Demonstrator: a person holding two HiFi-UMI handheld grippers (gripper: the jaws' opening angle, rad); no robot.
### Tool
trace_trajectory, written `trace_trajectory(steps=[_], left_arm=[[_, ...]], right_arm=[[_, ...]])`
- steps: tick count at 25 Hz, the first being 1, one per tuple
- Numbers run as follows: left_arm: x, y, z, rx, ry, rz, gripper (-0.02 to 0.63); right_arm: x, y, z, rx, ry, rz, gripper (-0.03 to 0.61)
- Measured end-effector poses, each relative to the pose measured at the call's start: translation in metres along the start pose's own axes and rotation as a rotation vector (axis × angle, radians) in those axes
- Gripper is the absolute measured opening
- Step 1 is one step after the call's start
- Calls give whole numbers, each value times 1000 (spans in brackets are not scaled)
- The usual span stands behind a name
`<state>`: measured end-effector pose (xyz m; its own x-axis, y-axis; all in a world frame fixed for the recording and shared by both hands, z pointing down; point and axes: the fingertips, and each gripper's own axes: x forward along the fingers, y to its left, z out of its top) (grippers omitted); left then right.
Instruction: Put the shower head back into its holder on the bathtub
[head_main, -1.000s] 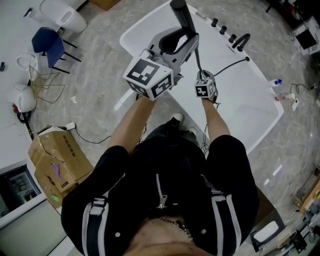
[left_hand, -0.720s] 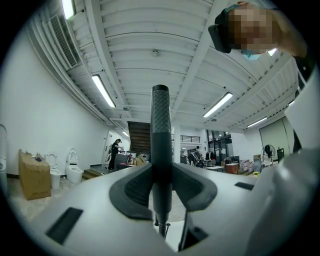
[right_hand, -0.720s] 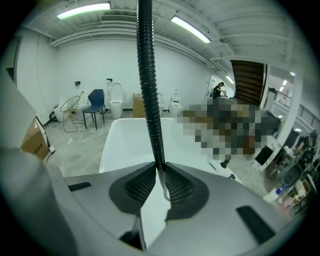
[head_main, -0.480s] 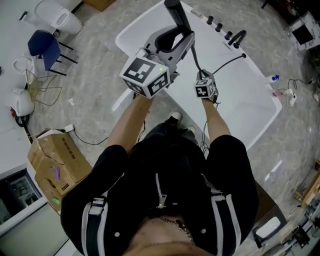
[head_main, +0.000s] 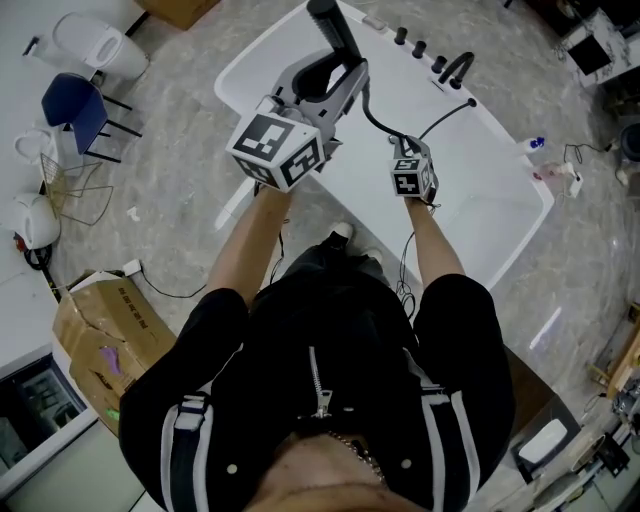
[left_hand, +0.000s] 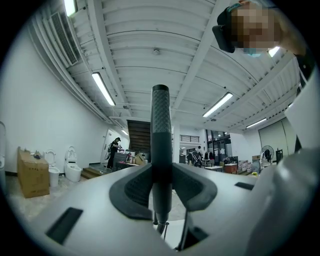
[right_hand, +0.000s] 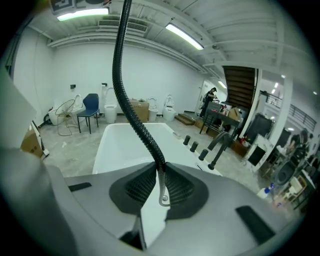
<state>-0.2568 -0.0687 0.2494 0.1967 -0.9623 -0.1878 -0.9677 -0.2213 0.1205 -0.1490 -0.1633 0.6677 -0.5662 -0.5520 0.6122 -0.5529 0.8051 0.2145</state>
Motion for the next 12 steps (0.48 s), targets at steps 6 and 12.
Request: trace_trajectory(steps=[6,12], left_arm=[[5,-14,-12,30,25,-38,132],[12,-25,-36,56,74,-79,132]], right_arm=[[-25,-36,12,32,-54,-67,63],[-61,-85,40,29,-148,-156,63]])
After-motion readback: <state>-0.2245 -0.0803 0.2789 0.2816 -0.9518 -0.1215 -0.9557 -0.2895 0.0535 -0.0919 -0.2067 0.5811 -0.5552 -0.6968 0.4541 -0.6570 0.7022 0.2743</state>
